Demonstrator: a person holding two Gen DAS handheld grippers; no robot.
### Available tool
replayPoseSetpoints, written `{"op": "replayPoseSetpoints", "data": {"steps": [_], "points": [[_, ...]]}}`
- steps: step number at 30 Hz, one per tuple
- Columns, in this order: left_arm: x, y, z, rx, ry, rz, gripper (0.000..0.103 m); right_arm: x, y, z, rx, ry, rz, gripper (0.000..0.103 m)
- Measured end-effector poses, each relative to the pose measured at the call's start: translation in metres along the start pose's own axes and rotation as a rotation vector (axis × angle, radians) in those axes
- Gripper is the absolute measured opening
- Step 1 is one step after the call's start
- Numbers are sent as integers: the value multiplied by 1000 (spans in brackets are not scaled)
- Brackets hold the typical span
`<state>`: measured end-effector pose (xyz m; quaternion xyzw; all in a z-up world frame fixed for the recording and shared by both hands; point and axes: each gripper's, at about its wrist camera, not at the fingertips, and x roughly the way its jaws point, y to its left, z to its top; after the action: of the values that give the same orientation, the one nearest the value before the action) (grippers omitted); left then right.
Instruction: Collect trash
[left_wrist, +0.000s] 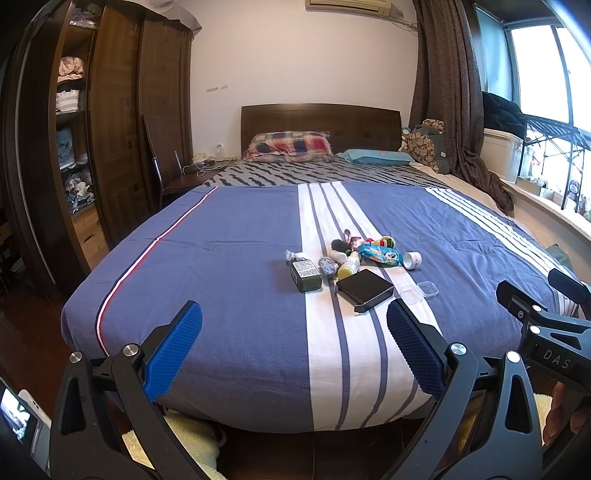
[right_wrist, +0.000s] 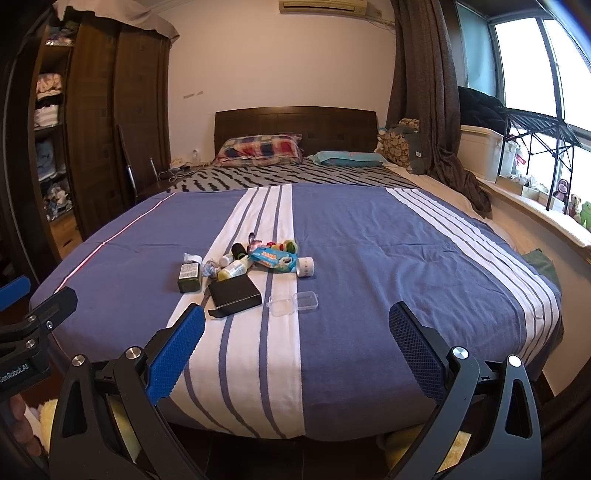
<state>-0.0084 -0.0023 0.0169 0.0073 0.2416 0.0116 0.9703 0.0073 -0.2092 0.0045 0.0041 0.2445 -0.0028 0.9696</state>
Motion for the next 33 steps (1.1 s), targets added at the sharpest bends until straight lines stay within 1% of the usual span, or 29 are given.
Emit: {"op": "replayPoseSetpoints", "data": {"steps": [9,14,21,24,26,29,33], "points": [[8,5,-5,-3,17,2,95,7,-2,-4,6,16,-1,100],[21,7,-10,-4,43,8,95,18,-5,-8,19,37,0,100],[52,9,-21,-8,108,16,95,42,-11,-18,7,36,-39,100],[66,8,-26,-7,139,14,95,54,-15,-22,11,39,-23,100],[76,8,-28,-6,156,9,95,61,-16,-23,4,53,-36,100],[90,7,-32,-2,180,2,95,79,-22,-26,32,102,-16,100],[109,6,-35,1,209,-3,95,113,-22,-31,16,157,-12,100]]}}
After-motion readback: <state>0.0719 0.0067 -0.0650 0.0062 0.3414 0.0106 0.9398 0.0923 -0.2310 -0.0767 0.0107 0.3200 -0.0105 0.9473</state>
